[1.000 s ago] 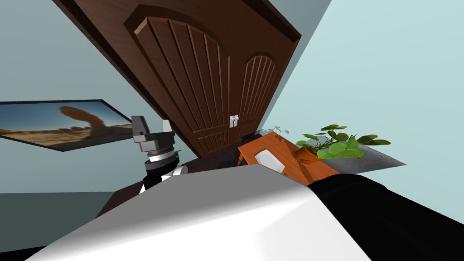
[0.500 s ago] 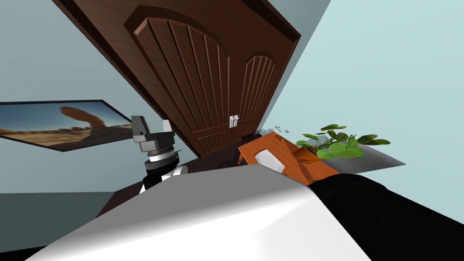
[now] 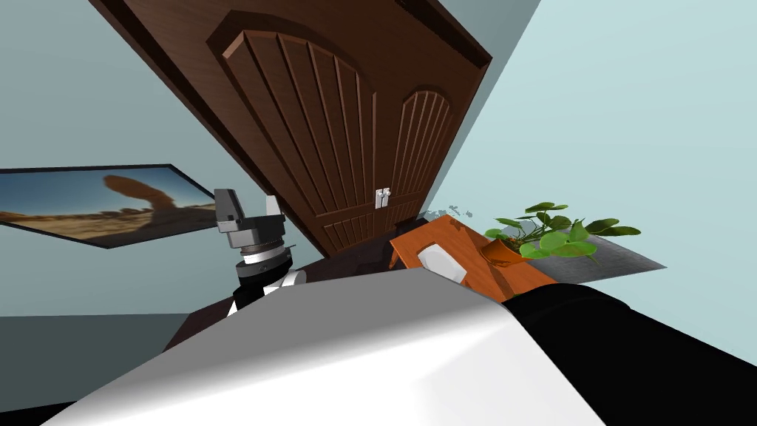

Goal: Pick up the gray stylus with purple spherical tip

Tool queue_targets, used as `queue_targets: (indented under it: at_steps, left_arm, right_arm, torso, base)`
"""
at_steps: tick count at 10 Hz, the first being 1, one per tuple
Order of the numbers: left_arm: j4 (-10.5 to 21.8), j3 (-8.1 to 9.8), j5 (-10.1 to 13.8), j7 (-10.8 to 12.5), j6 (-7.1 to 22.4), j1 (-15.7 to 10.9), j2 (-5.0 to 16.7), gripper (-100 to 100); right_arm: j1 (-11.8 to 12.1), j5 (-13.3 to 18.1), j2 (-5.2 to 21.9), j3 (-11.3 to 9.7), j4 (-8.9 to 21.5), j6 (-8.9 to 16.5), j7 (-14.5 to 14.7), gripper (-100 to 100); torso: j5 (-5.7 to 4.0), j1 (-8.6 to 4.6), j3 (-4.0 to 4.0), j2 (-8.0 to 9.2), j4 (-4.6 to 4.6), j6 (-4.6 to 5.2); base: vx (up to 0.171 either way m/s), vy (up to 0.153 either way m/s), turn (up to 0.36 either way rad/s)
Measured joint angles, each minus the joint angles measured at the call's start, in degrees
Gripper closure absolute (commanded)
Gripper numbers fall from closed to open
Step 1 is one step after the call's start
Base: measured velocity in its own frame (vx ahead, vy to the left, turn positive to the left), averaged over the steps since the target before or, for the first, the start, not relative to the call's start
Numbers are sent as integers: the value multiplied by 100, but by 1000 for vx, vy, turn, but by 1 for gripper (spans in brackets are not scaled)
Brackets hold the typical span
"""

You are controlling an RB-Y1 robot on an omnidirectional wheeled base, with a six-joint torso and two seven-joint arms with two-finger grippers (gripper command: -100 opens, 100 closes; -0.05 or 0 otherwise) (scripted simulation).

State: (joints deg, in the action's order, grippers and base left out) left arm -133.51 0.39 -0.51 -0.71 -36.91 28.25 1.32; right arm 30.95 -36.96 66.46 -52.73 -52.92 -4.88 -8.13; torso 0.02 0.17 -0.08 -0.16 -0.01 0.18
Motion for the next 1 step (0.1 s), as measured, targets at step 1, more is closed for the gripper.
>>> queue_targets:
  at_steps: [1]
  left_arm:
    - [0, 0, 0, 0, 0, 0, 0, 0]
  right_arm:
    - [2, -5, 8, -6, -4, -9, -6, 0]
  torso:
    - [-3, -8, 1, 1, 1, 0]
  base:
    - [0, 0, 0]
